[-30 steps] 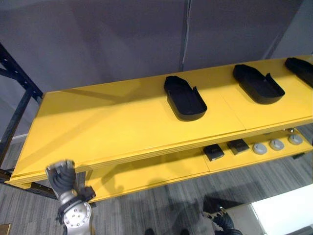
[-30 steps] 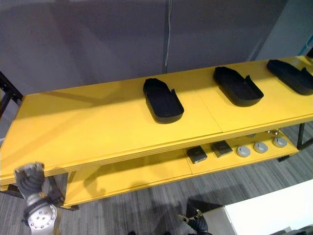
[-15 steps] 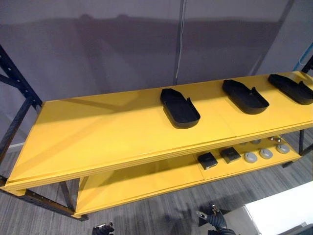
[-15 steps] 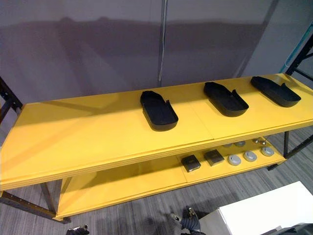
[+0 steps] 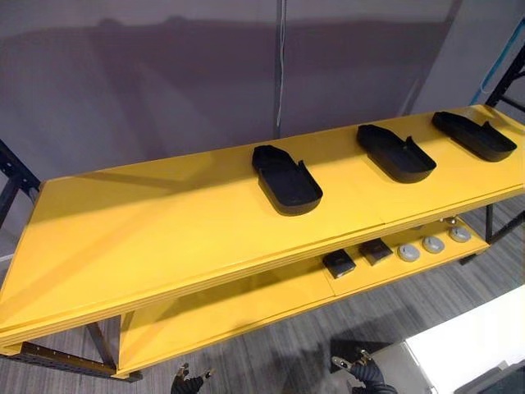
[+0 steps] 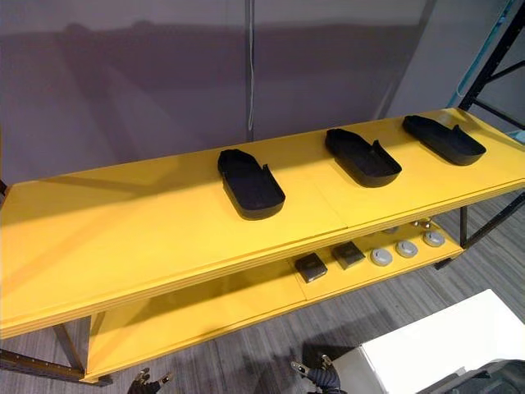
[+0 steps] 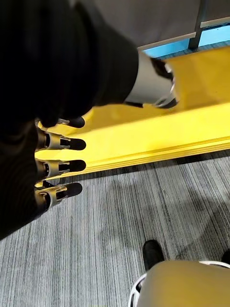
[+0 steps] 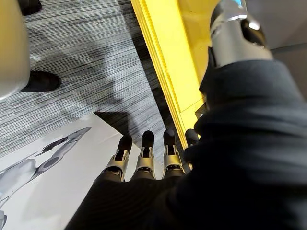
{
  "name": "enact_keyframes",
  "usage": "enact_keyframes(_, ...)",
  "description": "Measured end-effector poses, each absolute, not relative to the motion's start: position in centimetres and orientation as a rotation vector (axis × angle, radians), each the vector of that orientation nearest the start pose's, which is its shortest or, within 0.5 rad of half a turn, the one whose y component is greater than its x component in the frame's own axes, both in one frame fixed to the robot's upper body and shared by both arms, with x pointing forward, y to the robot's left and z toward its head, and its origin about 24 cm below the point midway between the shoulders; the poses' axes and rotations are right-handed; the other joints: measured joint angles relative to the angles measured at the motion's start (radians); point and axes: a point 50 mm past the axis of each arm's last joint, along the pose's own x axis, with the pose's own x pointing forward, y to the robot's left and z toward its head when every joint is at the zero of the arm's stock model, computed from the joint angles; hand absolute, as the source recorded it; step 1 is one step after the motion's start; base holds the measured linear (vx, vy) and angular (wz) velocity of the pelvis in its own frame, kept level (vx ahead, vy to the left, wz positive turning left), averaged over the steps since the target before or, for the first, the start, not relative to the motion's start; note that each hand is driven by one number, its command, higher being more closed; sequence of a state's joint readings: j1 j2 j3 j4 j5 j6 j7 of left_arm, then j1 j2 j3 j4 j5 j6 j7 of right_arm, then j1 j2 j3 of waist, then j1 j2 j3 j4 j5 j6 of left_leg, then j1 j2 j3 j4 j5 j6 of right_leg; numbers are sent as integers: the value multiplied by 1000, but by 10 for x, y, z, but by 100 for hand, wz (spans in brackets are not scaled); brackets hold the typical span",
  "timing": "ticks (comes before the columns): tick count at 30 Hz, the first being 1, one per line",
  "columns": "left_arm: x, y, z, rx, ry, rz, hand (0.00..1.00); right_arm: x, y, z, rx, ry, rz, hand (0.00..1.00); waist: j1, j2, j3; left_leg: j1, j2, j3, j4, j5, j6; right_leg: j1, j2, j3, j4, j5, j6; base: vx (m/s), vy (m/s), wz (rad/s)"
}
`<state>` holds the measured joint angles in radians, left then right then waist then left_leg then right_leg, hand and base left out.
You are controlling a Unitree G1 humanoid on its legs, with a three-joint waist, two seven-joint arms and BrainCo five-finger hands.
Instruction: Walk over and take plastic housings, then place them on the shelf
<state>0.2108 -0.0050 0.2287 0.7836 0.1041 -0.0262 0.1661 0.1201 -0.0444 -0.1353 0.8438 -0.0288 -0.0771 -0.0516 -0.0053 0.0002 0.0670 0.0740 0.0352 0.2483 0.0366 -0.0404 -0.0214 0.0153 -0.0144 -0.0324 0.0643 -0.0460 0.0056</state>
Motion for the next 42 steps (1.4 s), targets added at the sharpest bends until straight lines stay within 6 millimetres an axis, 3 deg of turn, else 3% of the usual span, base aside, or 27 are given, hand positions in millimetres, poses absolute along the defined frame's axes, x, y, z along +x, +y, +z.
enact_keyframes(2,99,197,-144,85,955,368,0,133,-197,-136,-58,855,-204,0,13,15,14,-31,10,-58,40,-33,-6,-32,9,37,15,12,1,-99,-18,-48)
enact_keyframes(4,105,194,-143,83,942,360,0,139,-196,-133,-66,836,-196,0,19,14,33,-38,12,-42,60,-47,-6,-49,11,58,20,20,6,-116,45,-44)
enact_keyframes(11,131,196,-132,171,858,324,0,173,-178,-104,-134,651,-92,0,23,-8,83,-130,34,130,176,-110,22,-164,23,226,25,87,53,-130,108,-71)
enact_keyframes(12,139,195,-129,187,833,310,0,175,-175,-102,-143,636,-80,0,20,-13,87,-158,41,156,189,-108,39,-184,23,240,25,101,64,-77,75,-59)
enact_keyframes(13,144,195,-126,196,814,302,0,176,-174,-102,-150,634,-72,0,20,-16,87,-173,45,167,191,-107,49,-209,25,235,50,89,65,-36,37,-38)
enact_keyframes(15,165,189,-117,235,754,249,0,175,-173,-104,-153,647,-65,0,20,-16,101,-179,51,181,185,-100,62,-296,12,122,388,-68,55,10,1,-17)
enact_keyframes(17,169,185,-116,248,741,221,0,169,-173,-111,-154,685,-62,0,17,-21,99,-156,48,191,182,-98,59,-265,-26,47,538,-151,65,83,-37,-14)
enact_keyframes(18,173,183,-115,253,733,210,0,168,-171,-114,-158,703,-52,0,15,-34,90,-157,40,196,185,-94,53,-229,-71,-19,501,-171,78,100,-61,-23)
enact_keyframes(19,175,185,-114,259,728,209,0,168,-170,-115,-163,713,-42,0,21,-44,85,-161,35,202,183,-89,46,-216,-75,-45,443,-178,82,88,-92,-64)
enact_keyframes(21,173,186,-115,263,737,212,0,175,-170,-115,-191,710,-16,0,22,-42,74,-164,38,212,150,-71,28,-163,-47,-76,267,-163,51,56,-125,-91)
enact_keyframes(22,173,184,-116,260,746,206,0,176,-175,-116,-222,718,-14,0,16,-30,69,-162,51,218,131,-65,21,-139,-24,-55,180,-124,10,12,-129,-76)
enact_keyframes(27,164,176,-125,264,797,160,0,151,-195,-128,-265,811,-52,0,5,-24,21,-81,82,297,107,-43,-5,-74,22,56,25,-25,7,4,-59,-98)
enact_keyframes(29,159,176,-129,263,825,152,0,150,-197,-128,-270,815,-52,0,-4,-12,11,-59,107,359,110,-42,-5,-70,47,40,-17,39,8,-25,-42,-119)
enact_keyframes(30,158,176,-130,261,832,152,0,151,-195,-128,-268,815,-46,0,-5,-10,10,-45,123,396,121,-42,-5,-76,60,-2,-30,69,4,-105,-127,-150)
enact_keyframes(31,154,179,-132,259,848,164,0,152,-192,-128,-263,811,-39,0,-3,-11,8,-37,151,450,162,-41,-5,-77,68,-109,-49,104,0,-168,-225,-167)
enact_keyframes(32,151,180,-134,255,859,167,0,156,-191,-127,-264,801,-38,0,-3,-4,13,-14,159,496,180,-40,-3,-89,47,-311,-23,69,-21,-152,-238,-149)
enact_keyframes(33,150,179,-134,255,863,166,0,157,-192,-126,-265,799,-39,0,-4,-5,15,4,150,515,182,-40,-3,-98,10,-453,20,-6,-49,-124,-201,-134)
enact_keyframes(34,147,180,-135,258,871,165,0,157,-191,-126,-263,798,-38,0,-5,-20,13,29,127,550,194,-49,-12,-106,-49,-598,68,-28,-75,-51,-96,-123)
enact_keyframes(35,145,180,-137,255,886,164,0,153,-191,-128,-262,811,-40,0,-29,2,17,50,136,575,235,-63,-26,-99,-41,-576,107,-37,-120,20,-50,-125)
enact_keyframes(37,143,179,-138,249,891,164,0,151,-191,-130,-260,819,-38,0,-21,6,21,63,131,563,207,-106,-63,-87,-16,-510,76,-31,-130,50,-10,-113)
enact_keyframes(38,142,180,-139,252,897,166,0,148,-190,-131,-255,829,-37,0,-20,12,25,77,137,550,181,-108,-67,-73,20,-465,46,-16,-137,-23,-36,-118)
enact_keyframes(39,141,181,-139,254,903,165,0,143,-190,-133,-251,841,-41,0,-37,8,27,60,172,544,232,-120,-63,-47,56,-437,13,-13,-129,-49,-53,-93)
enact_keyframes(40,141,181,-139,254,902,164,0,141,-190,-134,-250,846,-43,0,-39,6,28,55,184,544,255,-131,-59,-44,62,-430,9,-21,-117,-54,-110,-49)
enact_keyframes(42,144,180,-139,251,896,159,0,128,-196,-137,-231,880,-81,0,-45,-6,48,11,266,511,440,-166,-56,-24,92,-403,-7,-27,-113,-50,-136,-30)
